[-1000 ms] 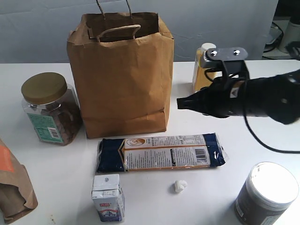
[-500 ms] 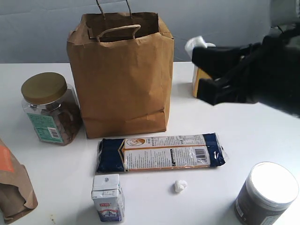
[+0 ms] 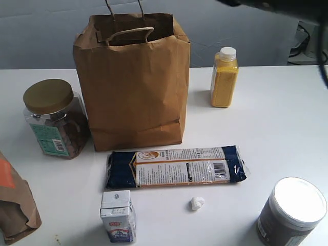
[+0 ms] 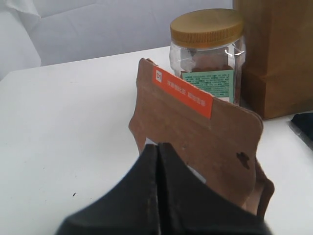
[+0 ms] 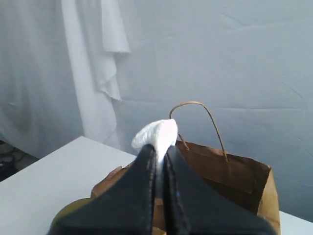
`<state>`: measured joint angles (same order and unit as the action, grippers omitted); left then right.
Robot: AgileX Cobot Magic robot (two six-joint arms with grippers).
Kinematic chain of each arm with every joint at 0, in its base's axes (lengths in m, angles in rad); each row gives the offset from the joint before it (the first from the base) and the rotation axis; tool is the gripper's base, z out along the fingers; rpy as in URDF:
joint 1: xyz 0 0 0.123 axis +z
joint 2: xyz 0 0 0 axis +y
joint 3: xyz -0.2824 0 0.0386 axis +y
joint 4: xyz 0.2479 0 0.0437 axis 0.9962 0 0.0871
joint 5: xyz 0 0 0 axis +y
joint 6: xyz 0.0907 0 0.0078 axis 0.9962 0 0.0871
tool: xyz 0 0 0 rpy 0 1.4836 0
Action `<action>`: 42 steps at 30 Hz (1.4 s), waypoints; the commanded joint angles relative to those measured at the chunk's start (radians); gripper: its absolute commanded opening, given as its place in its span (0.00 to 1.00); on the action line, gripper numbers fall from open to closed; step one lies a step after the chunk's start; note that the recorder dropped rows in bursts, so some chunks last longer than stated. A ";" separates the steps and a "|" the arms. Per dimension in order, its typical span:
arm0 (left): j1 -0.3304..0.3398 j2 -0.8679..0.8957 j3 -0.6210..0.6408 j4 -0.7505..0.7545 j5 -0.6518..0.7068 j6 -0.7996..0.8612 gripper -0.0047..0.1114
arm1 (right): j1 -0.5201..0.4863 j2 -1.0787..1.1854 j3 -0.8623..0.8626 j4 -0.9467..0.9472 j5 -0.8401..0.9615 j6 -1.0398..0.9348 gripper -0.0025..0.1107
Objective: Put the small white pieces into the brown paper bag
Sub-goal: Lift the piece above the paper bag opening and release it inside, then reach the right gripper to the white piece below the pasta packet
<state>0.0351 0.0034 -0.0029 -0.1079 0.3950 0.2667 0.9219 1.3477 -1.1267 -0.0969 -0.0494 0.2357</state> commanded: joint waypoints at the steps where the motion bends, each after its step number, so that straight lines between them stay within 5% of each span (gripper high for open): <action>1: -0.008 -0.003 0.003 -0.009 -0.006 -0.002 0.04 | -0.007 0.190 -0.227 -0.016 0.150 0.012 0.02; 15: -0.008 -0.003 0.003 -0.009 -0.006 -0.002 0.04 | -0.007 0.597 -0.757 -0.016 0.654 -0.004 0.02; 17: -0.008 -0.003 0.003 -0.009 -0.006 -0.002 0.04 | -0.007 0.628 -0.796 -0.002 0.697 -0.038 0.09; 20: -0.008 -0.003 0.003 -0.009 -0.006 -0.002 0.04 | -0.016 0.634 -0.798 0.010 0.697 -0.019 0.44; 23: -0.008 -0.003 0.003 -0.009 -0.006 -0.002 0.04 | -0.017 0.634 -0.800 0.008 0.697 -0.019 0.53; 28: -0.008 -0.003 0.003 -0.009 -0.006 -0.002 0.04 | -0.017 0.595 -0.800 -0.063 0.720 0.035 0.49; 31: -0.008 -0.003 0.003 -0.009 -0.006 -0.002 0.04 | -0.015 0.502 -0.795 -0.192 0.828 0.090 0.20; 34: -0.008 -0.003 0.003 -0.009 -0.006 -0.002 0.04 | -0.028 0.427 -0.736 -0.219 0.856 0.090 0.02; 42: -0.008 -0.003 0.003 -0.009 -0.006 -0.002 0.04 | -0.064 0.212 -0.396 -0.238 0.801 0.161 0.02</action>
<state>0.0351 0.0034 -0.0029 -0.1079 0.3950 0.2667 0.8685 1.6205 -1.6309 -0.3350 0.7772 0.3738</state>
